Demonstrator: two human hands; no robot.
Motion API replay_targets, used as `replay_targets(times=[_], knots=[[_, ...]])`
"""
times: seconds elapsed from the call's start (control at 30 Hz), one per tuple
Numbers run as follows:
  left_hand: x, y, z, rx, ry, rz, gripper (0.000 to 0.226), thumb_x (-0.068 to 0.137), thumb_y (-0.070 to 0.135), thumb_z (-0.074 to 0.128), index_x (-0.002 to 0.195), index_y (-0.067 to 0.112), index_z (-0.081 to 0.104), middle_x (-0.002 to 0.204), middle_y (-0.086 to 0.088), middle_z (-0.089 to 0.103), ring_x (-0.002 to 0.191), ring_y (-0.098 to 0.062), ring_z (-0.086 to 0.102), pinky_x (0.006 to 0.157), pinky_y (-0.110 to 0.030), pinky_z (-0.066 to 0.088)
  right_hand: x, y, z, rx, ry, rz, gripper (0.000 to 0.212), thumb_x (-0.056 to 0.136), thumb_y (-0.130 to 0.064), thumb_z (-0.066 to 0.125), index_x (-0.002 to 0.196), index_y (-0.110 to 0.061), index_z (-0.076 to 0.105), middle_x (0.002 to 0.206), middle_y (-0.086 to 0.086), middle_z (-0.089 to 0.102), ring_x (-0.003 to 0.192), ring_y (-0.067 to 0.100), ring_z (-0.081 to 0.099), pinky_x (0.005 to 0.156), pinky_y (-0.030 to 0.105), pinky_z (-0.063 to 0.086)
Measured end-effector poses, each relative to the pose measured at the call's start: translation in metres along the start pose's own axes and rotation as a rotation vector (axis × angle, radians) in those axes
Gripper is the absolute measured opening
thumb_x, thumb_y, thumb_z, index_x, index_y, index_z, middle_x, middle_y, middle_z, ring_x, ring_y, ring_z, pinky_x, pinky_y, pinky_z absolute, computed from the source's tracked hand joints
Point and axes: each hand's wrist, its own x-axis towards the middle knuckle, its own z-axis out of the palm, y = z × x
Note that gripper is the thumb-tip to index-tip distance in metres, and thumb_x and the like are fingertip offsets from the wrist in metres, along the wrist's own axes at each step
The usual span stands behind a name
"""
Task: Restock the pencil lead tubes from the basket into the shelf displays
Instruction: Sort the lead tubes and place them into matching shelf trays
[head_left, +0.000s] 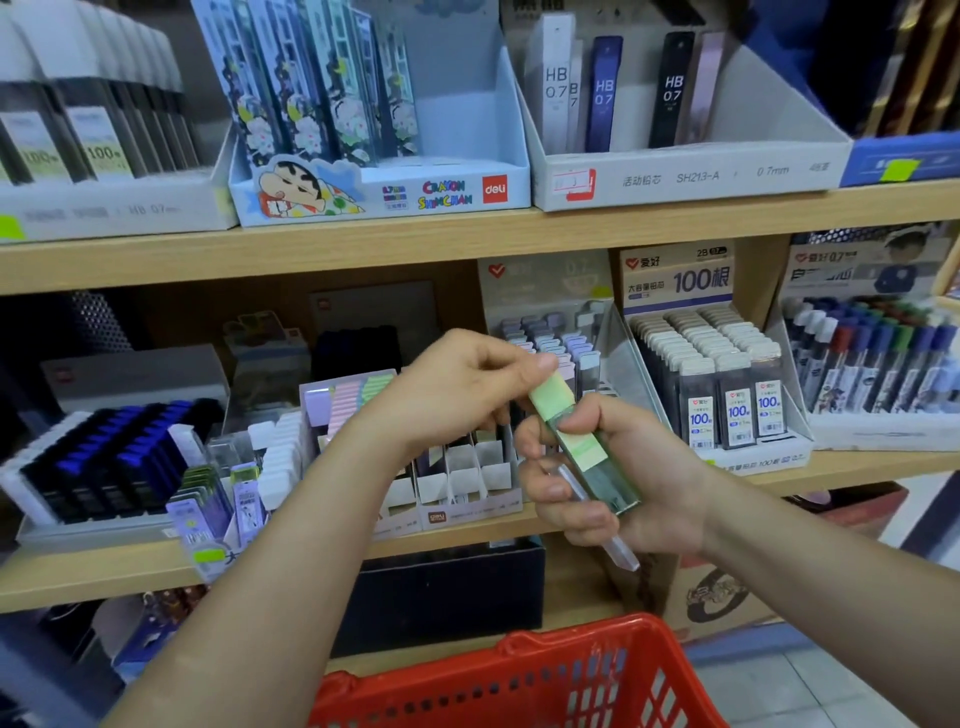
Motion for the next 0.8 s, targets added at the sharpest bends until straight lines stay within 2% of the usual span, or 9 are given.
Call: replay_targets(times=[0.03,0.1,0.2,0.3,0.4,0.5,0.6,0.67,0.8], knots=[[-0.003,0.001,-0.001,-0.056,-0.037,-0.008,0.016,0.089,0.030,0.064,0.093,0.018,0.075,0.066,0.006,0.068,0.059,-0.005,0.055,0.057,-0.020,0.046,0.001,0.000,0.001,-0.003,-0.011,0.001,0.026,0.086,-0.028,0.033,0.080,-0.014,0.054,0.065,0.005,0.039,0.040,0.010,0.035,0.037,0.018,0.026],[-0.005,0.001,-0.002,-0.134,0.000,-0.041,0.015,0.085,0.017,0.071,0.098,0.010,0.074,0.073,-0.005,0.071,0.060,-0.006,0.059,0.054,-0.017,0.047,0.003,0.000,0.002,-0.009,-0.039,0.000,0.022,0.084,-0.029,0.038,0.084,-0.014,0.054,0.066,0.003,0.040,0.042,0.010,0.036,0.037,0.018,0.027],[-0.005,-0.003,-0.005,-0.215,0.197,-0.065,0.014,0.084,0.007,0.070,0.099,0.006,0.072,0.076,-0.010,0.071,0.061,-0.008,0.062,0.056,-0.017,0.053,0.003,0.001,-0.002,0.011,-0.005,-0.012,0.019,0.080,-0.027,0.045,0.091,-0.015,0.055,0.070,0.002,0.042,0.047,0.010,0.036,0.040,0.018,0.030],[-0.004,-0.006,-0.015,-0.244,0.421,-0.044,0.013,0.086,0.004,0.068,0.086,0.016,0.072,0.076,-0.012,0.071,0.068,-0.021,0.064,0.065,-0.027,0.058,0.001,0.000,-0.011,0.030,0.084,-0.031,0.019,0.075,-0.013,0.045,0.093,-0.013,0.051,0.076,0.006,0.049,0.055,0.014,0.043,0.047,0.021,0.038],[-0.006,-0.010,-0.025,-0.086,0.498,0.009,0.018,0.084,0.007,0.071,0.081,0.025,0.072,0.075,-0.007,0.073,0.074,-0.026,0.070,0.073,-0.039,0.061,0.001,0.001,-0.018,-0.030,0.211,-0.039,0.033,0.074,0.010,0.034,0.098,-0.006,0.051,0.082,0.018,0.059,0.063,0.021,0.053,0.054,0.027,0.046],[-0.008,-0.011,-0.027,0.165,0.479,0.047,0.022,0.081,0.014,0.075,0.076,0.034,0.071,0.072,0.007,0.070,0.069,-0.008,0.065,0.076,-0.035,0.059,0.003,0.005,-0.019,-0.117,0.281,-0.020,0.049,0.078,0.024,0.024,0.109,0.001,0.054,0.090,0.026,0.064,0.069,0.024,0.059,0.061,0.030,0.052],[-0.011,-0.012,-0.024,0.354,0.414,0.060,0.014,0.080,0.020,0.076,0.081,0.034,0.072,0.075,0.013,0.068,0.070,-0.001,0.061,0.076,-0.030,0.056,0.005,0.007,-0.017,-0.195,0.296,0.013,0.053,0.082,0.026,0.027,0.117,0.001,0.057,0.095,0.026,0.068,0.071,0.023,0.062,0.069,0.033,0.053],[-0.012,-0.013,-0.021,0.429,0.393,0.080,0.009,0.082,0.024,0.075,0.088,0.030,0.075,0.078,0.012,0.070,0.075,-0.002,0.063,0.078,-0.031,0.055,0.006,0.007,-0.016,-0.221,0.292,0.033,0.053,0.084,0.025,0.031,0.121,-0.003,0.058,0.100,0.025,0.069,0.075,0.023,0.065,0.073,0.036,0.053],[-0.008,-0.019,-0.014,0.512,0.438,0.119,0.015,0.086,0.025,0.070,0.100,0.025,0.074,0.088,0.006,0.072,0.081,-0.009,0.066,0.081,-0.033,0.055,0.007,0.006,-0.014,-0.281,0.311,0.032,0.052,0.088,0.022,0.038,0.123,-0.010,0.059,0.108,0.020,0.072,0.084,0.025,0.070,0.081,0.042,0.055]])
